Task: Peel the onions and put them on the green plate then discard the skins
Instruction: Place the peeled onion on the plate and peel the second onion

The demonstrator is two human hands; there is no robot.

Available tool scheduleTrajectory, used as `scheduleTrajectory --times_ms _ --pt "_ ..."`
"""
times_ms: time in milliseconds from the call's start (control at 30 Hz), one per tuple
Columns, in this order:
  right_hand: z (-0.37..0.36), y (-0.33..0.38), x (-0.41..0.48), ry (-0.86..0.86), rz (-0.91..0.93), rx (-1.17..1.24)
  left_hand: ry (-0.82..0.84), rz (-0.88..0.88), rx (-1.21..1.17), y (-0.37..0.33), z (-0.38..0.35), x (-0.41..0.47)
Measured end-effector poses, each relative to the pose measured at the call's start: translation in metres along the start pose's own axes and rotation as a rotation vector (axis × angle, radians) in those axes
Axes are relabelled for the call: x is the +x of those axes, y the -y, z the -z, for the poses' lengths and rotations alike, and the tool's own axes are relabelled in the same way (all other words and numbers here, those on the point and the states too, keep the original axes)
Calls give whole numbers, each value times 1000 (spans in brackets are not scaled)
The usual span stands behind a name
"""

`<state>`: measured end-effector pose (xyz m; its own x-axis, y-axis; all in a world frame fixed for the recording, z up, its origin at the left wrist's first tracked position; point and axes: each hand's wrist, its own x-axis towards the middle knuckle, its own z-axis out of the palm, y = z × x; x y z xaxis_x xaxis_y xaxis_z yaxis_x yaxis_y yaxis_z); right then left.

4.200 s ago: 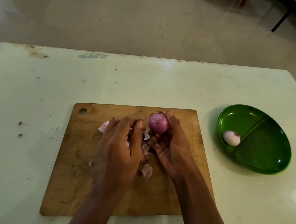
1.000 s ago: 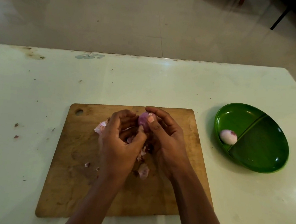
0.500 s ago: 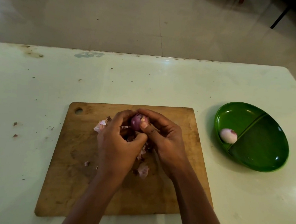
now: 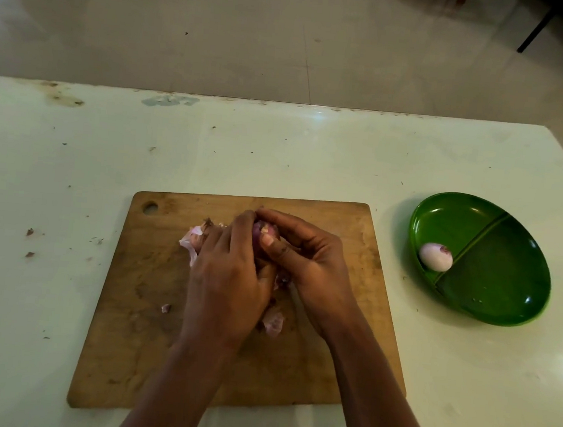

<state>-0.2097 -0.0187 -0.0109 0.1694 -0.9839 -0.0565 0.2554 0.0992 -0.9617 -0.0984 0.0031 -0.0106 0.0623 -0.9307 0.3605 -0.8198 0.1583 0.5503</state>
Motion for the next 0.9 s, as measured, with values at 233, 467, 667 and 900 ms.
scheduleTrajectory --times_ms 233,467,667,900 --pt "-4 0 -1 -13 7 -34 -27 4 55 -1 1 -1" --pt "2 -4 2 -164 -77 71 -237 22 -241 3 1 4" --pt "3 -2 2 -208 -115 105 -227 -37 -311 1 -1 2" --pt "-1 1 1 -208 -118 129 -254 -32 -307 -1 2 2"
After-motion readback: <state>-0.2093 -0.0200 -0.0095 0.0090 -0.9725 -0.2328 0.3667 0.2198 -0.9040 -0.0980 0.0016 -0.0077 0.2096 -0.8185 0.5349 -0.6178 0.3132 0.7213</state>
